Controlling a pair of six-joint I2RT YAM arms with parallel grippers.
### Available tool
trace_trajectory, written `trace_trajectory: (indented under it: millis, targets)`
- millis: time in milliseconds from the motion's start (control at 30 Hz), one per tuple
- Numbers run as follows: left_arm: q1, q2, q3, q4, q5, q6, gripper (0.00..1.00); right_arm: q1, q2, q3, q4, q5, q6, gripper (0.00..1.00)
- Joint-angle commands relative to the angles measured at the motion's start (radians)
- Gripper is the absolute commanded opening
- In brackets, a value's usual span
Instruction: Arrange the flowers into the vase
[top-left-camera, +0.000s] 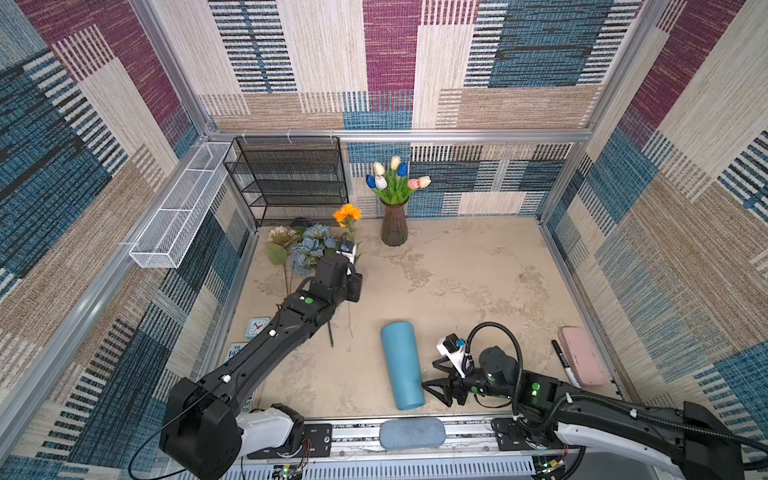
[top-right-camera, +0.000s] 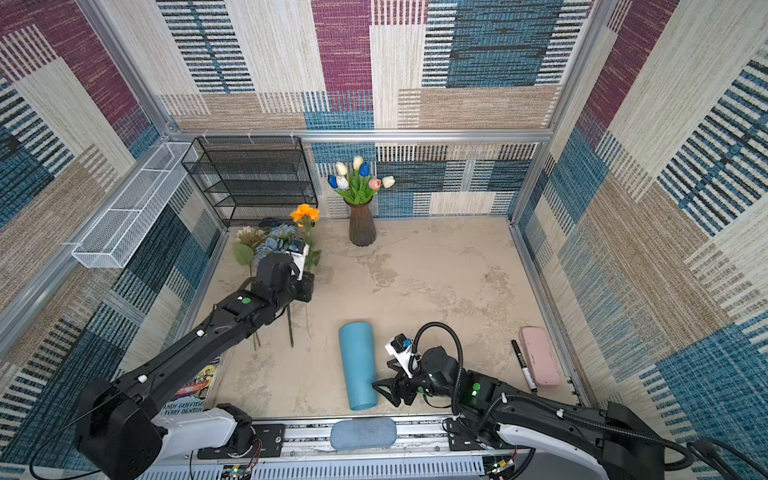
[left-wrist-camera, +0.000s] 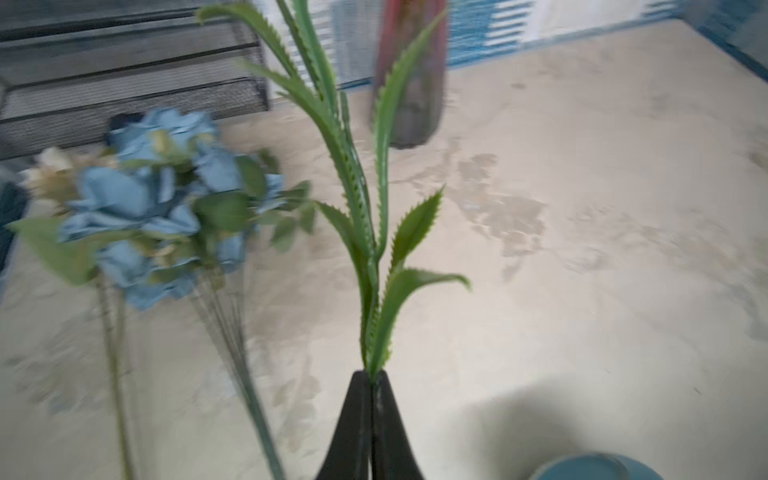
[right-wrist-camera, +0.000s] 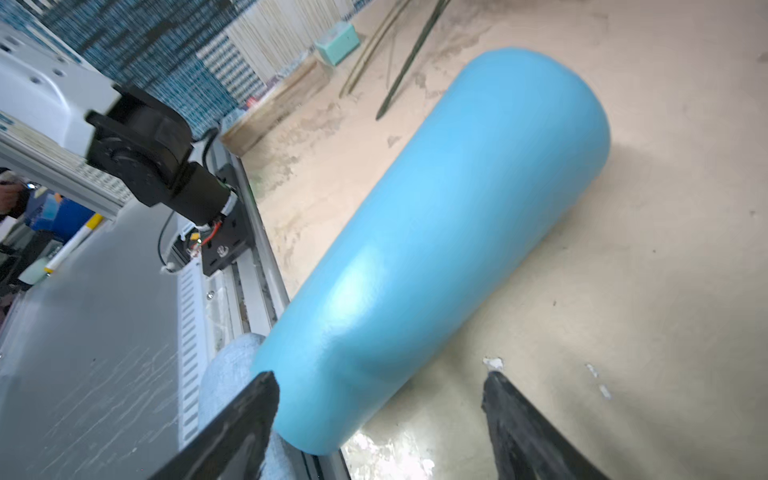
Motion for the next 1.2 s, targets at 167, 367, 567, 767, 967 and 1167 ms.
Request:
trace_trajectory:
  millis: [167,367,567,767,967,1167]
  targets:
    - [0.111,0.242,0.086,-0.346,-0.158,-0.113,0.00,0.051,0.068,0.039,0.064,0.040,-0.002,0.87]
    - [0.152,0.316,0.095,-0.360,-0.231,-0.150,0.04,0.069,0.063,0.026,0.042,0.013,0.036,0.88]
    - [0.153,0.308,0.058,-0.310,-0.203,-0.154,0.36,0.130,0.114,0.028,0.023,0.070,0.077,0.90]
    - [0.062,0.169,0.034,-0.304,-0.186,-0.146,0.70,0.248,0.145,0.045,0.021,0.140,0.085,0.93]
    - [0.041,0.119,0.023,-0.264,0.006,-0.156,0.74,0.292,0.157,0.050,-0.019,0.227,0.149,0.94]
    - [-0.042,0.165,0.016,-0.143,0.161,-0.107,0.74,0.292,0.307,0.092,-0.011,0.315,0.185,0.94]
